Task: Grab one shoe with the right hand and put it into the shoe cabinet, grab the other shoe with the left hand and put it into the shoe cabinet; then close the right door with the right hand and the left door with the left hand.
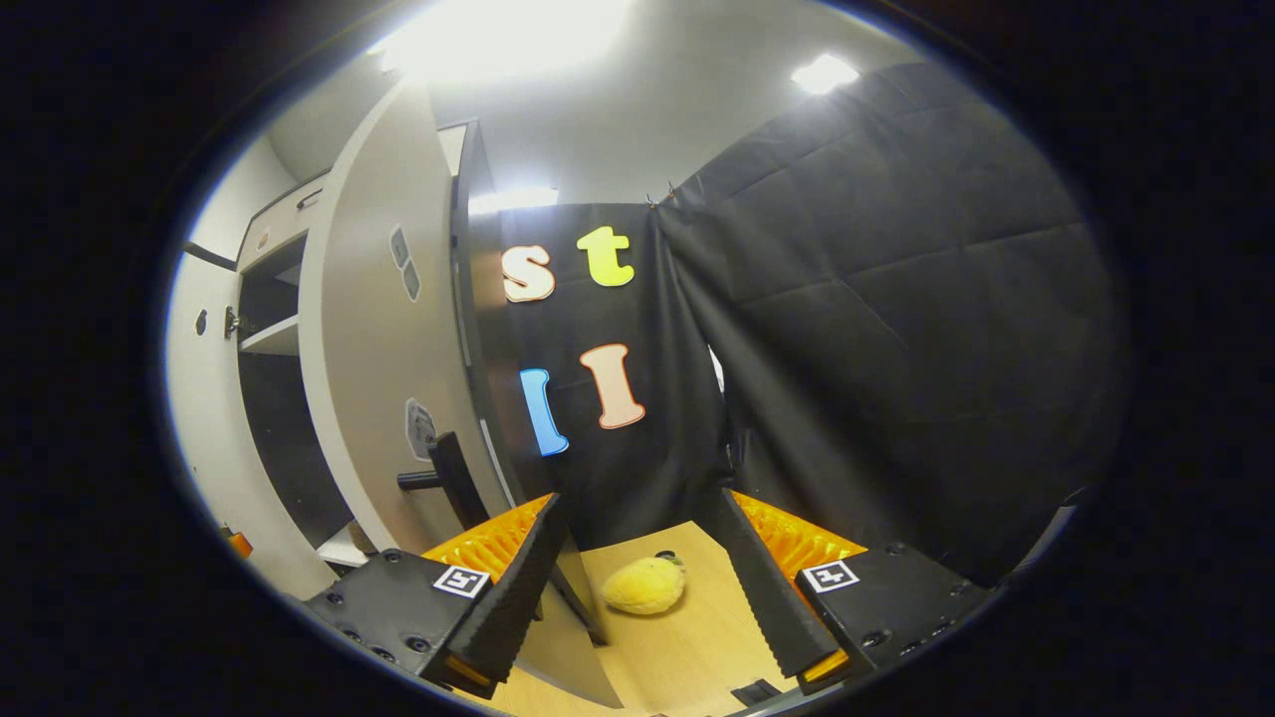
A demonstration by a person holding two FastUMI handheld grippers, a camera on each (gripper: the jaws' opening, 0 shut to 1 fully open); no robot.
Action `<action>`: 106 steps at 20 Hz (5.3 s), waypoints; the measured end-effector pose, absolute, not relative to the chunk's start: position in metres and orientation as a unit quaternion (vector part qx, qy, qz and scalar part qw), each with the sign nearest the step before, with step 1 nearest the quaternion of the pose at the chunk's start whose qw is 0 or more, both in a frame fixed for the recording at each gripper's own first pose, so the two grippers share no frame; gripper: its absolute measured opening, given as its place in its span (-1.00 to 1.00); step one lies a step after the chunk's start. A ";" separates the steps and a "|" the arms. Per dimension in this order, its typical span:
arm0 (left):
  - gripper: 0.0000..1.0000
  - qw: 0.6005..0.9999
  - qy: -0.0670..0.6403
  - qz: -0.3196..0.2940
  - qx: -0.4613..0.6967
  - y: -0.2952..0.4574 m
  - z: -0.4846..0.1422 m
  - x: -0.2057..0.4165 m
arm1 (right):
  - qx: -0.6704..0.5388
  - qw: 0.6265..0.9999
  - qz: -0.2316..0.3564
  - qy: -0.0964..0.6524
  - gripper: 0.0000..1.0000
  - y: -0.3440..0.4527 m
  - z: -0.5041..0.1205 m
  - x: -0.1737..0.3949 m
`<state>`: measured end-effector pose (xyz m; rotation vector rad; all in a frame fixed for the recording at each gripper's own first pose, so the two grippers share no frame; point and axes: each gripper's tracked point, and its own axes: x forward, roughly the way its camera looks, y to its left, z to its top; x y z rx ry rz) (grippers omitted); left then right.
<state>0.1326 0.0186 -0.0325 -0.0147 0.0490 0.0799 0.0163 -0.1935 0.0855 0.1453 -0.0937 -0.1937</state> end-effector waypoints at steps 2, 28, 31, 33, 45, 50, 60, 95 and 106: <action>0.88 0.999 0.026 0.023 -0.009 0.011 -0.036 0.134 | 0.069 0.993 -0.091 -0.041 0.96 -0.182 0.087 0.018; 0.88 0.999 0.045 -0.002 -0.013 0.019 -0.059 0.113 | 0.127 0.989 0.074 -0.019 0.95 -0.016 0.072 0.039; 0.88 0.999 0.044 0.001 -0.024 0.020 -0.063 0.101 | 0.119 0.984 0.131 0.010 0.96 0.032 0.055 0.043; 0.88 0.999 0.042 0.006 -0.029 0.024 -0.064 0.091 | 0.105 0.985 0.138 0.009 0.96 0.041 0.056 0.049; 0.87 0.996 0.023 0.054 -0.064 0.138 -0.028 0.052 | 0.100 0.986 0.132 0.032 0.96 0.043 0.045 0.063; 1.00 0.995 0.023 0.067 -0.066 0.184 -0.020 0.069 | 0.076 0.989 0.122 0.029 0.96 0.039 0.041 0.056; 0.88 0.995 0.003 0.080 -0.052 0.258 0.021 0.125 | 0.053 0.995 0.071 0.044 0.96 -0.002 0.015 0.034; 0.99 0.996 0.000 -0.093 -0.003 0.044 0.007 0.228 | 0.086 0.994 -0.066 -0.009 0.96 -0.098 0.015 0.001; 1.00 0.997 -0.034 -0.045 0.055 0.043 0.026 0.193 | 0.091 0.990 -0.105 -0.032 0.95 -0.122 0.026 -0.006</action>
